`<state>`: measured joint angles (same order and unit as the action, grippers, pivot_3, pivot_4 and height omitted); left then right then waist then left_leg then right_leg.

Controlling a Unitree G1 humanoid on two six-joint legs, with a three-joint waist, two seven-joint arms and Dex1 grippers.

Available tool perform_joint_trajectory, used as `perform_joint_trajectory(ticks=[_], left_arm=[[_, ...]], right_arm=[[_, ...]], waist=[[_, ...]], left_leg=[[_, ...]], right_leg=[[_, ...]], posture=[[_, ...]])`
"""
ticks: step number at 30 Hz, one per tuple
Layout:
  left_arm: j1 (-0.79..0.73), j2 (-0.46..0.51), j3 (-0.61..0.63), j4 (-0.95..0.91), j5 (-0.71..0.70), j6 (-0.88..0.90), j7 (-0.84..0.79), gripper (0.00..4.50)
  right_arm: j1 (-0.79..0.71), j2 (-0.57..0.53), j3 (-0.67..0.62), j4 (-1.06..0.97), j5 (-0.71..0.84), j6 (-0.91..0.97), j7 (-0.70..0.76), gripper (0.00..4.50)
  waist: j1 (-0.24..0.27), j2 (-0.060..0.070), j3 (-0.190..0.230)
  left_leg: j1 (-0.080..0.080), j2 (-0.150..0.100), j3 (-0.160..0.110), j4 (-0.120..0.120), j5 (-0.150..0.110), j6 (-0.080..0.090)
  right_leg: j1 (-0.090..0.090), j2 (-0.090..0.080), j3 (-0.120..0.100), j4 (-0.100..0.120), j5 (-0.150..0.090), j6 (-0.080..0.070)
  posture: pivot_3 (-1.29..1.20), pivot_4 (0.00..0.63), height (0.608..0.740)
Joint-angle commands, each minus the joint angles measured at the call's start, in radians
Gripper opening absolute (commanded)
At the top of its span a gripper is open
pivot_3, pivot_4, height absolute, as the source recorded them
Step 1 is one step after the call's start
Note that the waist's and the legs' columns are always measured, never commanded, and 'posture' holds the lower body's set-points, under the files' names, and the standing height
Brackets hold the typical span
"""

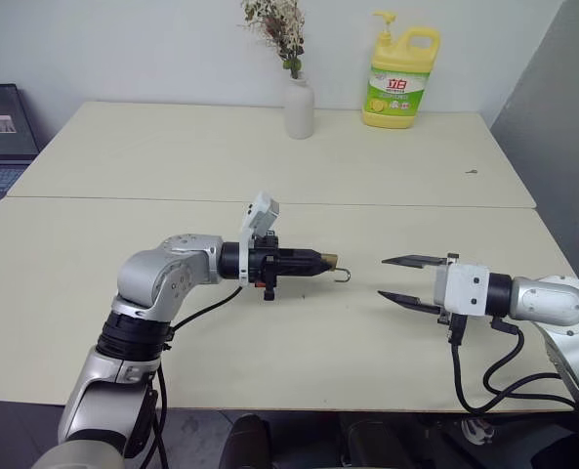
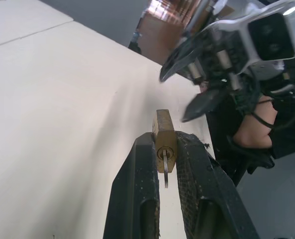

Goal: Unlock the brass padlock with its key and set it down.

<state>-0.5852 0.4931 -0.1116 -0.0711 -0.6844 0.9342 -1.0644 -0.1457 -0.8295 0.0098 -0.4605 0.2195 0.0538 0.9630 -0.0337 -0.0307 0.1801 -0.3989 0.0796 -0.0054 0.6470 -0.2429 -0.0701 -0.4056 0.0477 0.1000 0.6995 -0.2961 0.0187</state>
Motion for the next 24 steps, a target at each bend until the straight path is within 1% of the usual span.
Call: perform_joint_trajectory(ticks=[1,2,4,6,9,13,24], left_arm=[[0.032,-0.029,0.025,-0.025,-0.051,0.077,0.056,0.17],[0.041,-0.034,0.026,-0.022,-0.057,0.092,0.067,0.17],[0.06,-0.044,0.025,-0.016,-0.061,0.113,0.084,0.17],[0.072,-0.059,0.023,0.001,-0.055,0.132,0.111,0.17],[0.094,-0.102,0.024,0.069,-0.019,0.142,0.192,0.17],[0.095,-0.153,0.03,0.167,0.051,0.115,0.309,0.17],[0.091,-0.179,0.024,0.216,0.073,0.123,0.336,0.17]], right_arm=[[0.006,-0.014,-0.024,-0.084,0.022,0.058,-0.014,4.09],[0.009,-0.015,-0.021,-0.094,0.022,0.07,-0.013,4.46],[0.017,-0.018,-0.014,-0.117,0.028,0.1,-0.008,4.5],[0.028,-0.033,0.0,-0.142,0.033,0.142,0.008,4.5],[0.045,-0.065,0.037,-0.171,0.028,0.193,0.033,4.5],[0.033,-0.064,0.08,-0.169,-0.008,0.198,0.028,4.5],[-0.004,-0.048,0.124,-0.165,-0.029,0.2,0.024,4.5]], waist=[[0.0,0.0,0.0],[0.001,0.0,0.0],[0.001,0.0,0.0],[0.001,0.0,0.0],[0.002,0.0,0.0],[0.001,0.0,0.0],[0.001,0.0,-0.002]], left_leg=[[0.0,0.0,0.0,0.0,0.0,0.0],[0.0,0.0,0.0,0.0,0.0,0.0],[0.0,0.0,0.0,0.0,0.0,0.0],[0.0,0.0,0.0,0.0,0.0,0.0],[0.0,0.0,-0.001,0.0,0.0,0.0],[0.0,-0.001,-0.001,0.0,0.0,0.0],[0.001,-0.001,-0.002,0.0,0.0,0.0]], right_leg=[[0.0,0.0,0.0,0.0,0.0,0.0],[0.0,0.0,0.0,0.0,0.0,0.0],[0.0,0.0,0.0,0.0,0.0,0.0],[0.0,0.0,0.0,0.0,0.0,0.0],[0.001,0.0,-0.001,0.0,0.0,0.0],[0.001,0.0,0.0,0.0,0.0,0.0],[0.001,0.0,0.0,0.0,0.0,0.001]], posture=[[0.0,0.15,0.74],[0.0,0.15,0.74],[0.0,0.15,0.74],[0.0,0.15,0.74],[0.0,0.15,0.74],[0.0,0.15,0.74],[0.0,0.15,0.74]])
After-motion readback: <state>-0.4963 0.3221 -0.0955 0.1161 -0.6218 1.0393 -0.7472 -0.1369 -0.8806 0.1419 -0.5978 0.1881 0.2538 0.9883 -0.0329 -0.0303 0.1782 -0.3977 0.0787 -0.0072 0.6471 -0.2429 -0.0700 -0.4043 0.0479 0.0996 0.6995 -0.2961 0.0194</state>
